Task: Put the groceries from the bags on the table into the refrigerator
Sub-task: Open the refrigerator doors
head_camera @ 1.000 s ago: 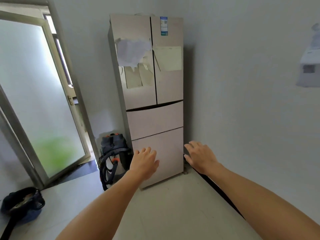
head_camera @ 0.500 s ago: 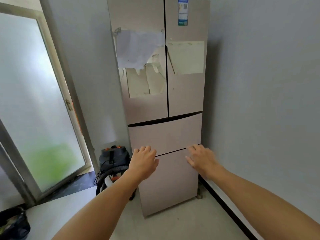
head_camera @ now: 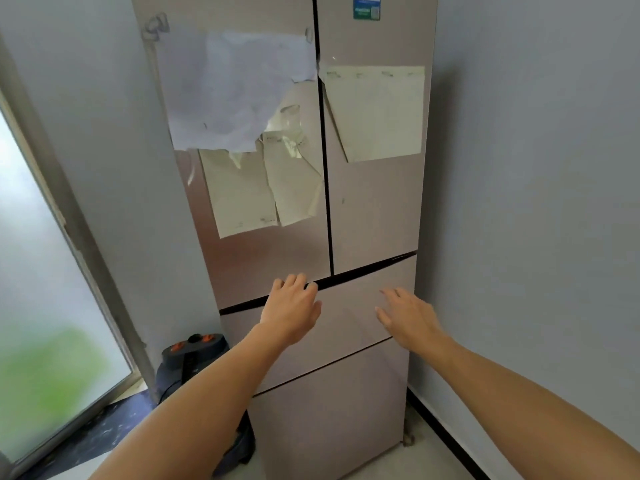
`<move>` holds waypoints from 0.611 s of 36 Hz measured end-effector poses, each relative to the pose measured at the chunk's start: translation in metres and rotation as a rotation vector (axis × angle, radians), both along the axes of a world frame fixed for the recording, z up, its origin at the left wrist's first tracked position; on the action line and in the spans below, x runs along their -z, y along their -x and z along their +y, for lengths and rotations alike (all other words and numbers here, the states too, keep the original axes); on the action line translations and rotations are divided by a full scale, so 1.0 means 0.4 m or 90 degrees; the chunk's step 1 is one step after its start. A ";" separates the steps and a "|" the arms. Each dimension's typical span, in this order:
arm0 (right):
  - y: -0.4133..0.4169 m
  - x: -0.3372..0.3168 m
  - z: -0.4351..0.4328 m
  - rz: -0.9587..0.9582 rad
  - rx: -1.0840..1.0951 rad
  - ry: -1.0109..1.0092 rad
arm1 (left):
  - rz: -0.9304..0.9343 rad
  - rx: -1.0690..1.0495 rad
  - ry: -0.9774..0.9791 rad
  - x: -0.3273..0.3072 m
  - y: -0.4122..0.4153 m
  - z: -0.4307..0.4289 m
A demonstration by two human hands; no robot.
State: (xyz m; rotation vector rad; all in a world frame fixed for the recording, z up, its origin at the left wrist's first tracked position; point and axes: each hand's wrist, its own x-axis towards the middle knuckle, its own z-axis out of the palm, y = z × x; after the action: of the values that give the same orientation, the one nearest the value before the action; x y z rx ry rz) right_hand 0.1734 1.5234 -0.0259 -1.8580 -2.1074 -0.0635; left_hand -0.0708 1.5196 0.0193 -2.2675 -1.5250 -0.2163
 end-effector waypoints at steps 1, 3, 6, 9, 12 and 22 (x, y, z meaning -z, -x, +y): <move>0.000 0.006 0.037 0.006 0.000 0.006 | 0.002 0.005 -0.009 0.002 -0.005 0.036; 0.003 0.018 0.114 0.021 0.001 0.015 | 0.002 0.013 -0.030 0.006 -0.016 0.106; 0.011 0.039 0.228 0.102 -0.006 0.020 | 0.010 0.034 -0.057 0.010 -0.038 0.207; 0.023 0.066 0.339 0.322 0.015 0.049 | 0.042 0.067 -0.082 0.004 -0.069 0.305; 0.037 0.073 0.444 0.567 0.119 0.104 | 0.077 0.090 -0.128 -0.005 -0.095 0.387; 0.093 0.112 0.726 1.240 0.253 0.313 | 0.178 0.116 -0.256 -0.082 -0.099 0.593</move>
State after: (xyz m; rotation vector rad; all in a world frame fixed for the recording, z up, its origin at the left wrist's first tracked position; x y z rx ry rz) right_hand 0.1362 1.8137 -0.0708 -1.2171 -0.3486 1.5216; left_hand -0.0312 1.7569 0.0519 -2.0122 -1.0282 -0.2221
